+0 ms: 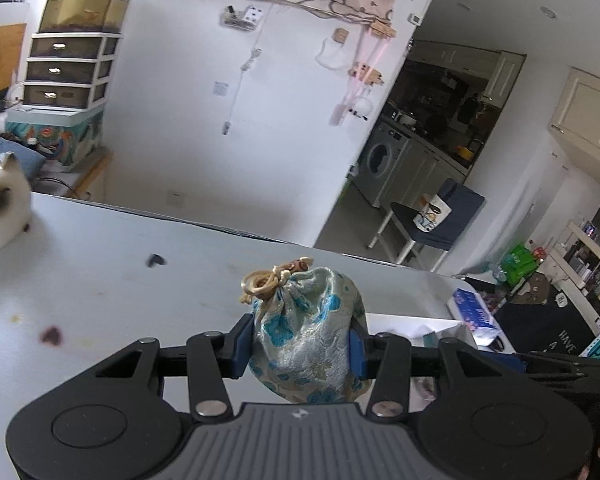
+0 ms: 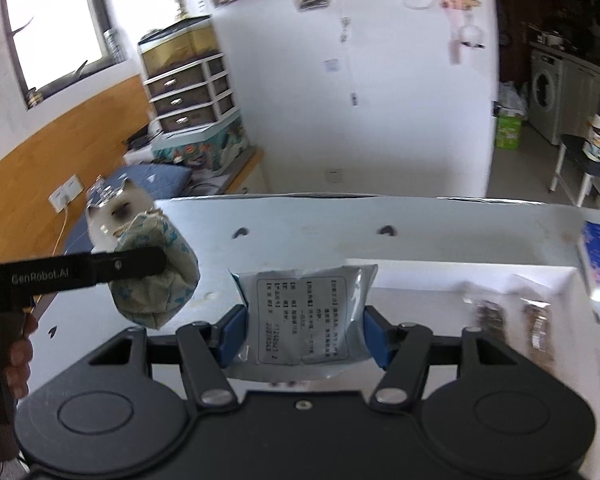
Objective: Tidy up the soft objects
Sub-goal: 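Carry the pouch and packet over the tray with both tools, then lower the packet and pouch into the tray and open both tools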
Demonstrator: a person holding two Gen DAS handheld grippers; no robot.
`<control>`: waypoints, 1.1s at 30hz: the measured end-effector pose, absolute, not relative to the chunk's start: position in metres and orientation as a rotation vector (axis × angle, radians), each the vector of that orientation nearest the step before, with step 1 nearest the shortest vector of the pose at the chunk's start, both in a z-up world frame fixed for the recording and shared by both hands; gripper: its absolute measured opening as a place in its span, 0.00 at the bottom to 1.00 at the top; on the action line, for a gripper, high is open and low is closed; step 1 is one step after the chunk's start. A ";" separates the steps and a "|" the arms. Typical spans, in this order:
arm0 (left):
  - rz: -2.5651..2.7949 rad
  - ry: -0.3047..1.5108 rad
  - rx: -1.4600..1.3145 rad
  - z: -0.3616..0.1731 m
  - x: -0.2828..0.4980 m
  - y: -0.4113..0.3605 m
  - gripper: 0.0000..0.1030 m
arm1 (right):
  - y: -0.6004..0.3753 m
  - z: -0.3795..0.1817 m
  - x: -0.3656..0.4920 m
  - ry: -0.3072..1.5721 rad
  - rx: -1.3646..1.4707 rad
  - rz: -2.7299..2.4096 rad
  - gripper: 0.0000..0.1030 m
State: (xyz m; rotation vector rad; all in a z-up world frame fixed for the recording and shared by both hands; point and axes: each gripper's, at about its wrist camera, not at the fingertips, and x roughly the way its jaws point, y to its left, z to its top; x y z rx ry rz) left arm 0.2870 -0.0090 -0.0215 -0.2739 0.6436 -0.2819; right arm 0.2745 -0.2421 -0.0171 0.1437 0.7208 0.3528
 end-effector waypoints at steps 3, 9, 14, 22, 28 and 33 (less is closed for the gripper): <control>-0.302 0.651 -0.270 -0.023 0.293 -0.030 0.46 | -0.265 -0.018 0.275 0.714 0.142 0.315 0.61; -0.353 0.697 -0.238 -0.035 0.303 -0.075 0.46 | -0.305 -0.025 0.279 0.721 0.173 0.263 0.61; -0.388 0.781 -0.160 -0.060 0.312 -0.106 0.46 | -0.331 -0.037 0.289 0.749 0.238 0.232 0.61; -0.440 0.898 -0.040 -0.104 0.335 -0.131 0.47 | -0.340 -0.056 0.324 0.793 0.295 0.219 0.61; -0.514 0.960 0.081 -0.130 0.357 -0.144 0.47 | -0.332 -0.072 0.354 0.839 0.309 0.229 0.61; -0.573 1.007 0.102 -0.147 0.360 -0.150 0.47 | -0.321 -0.094 0.381 0.911 0.327 0.228 0.61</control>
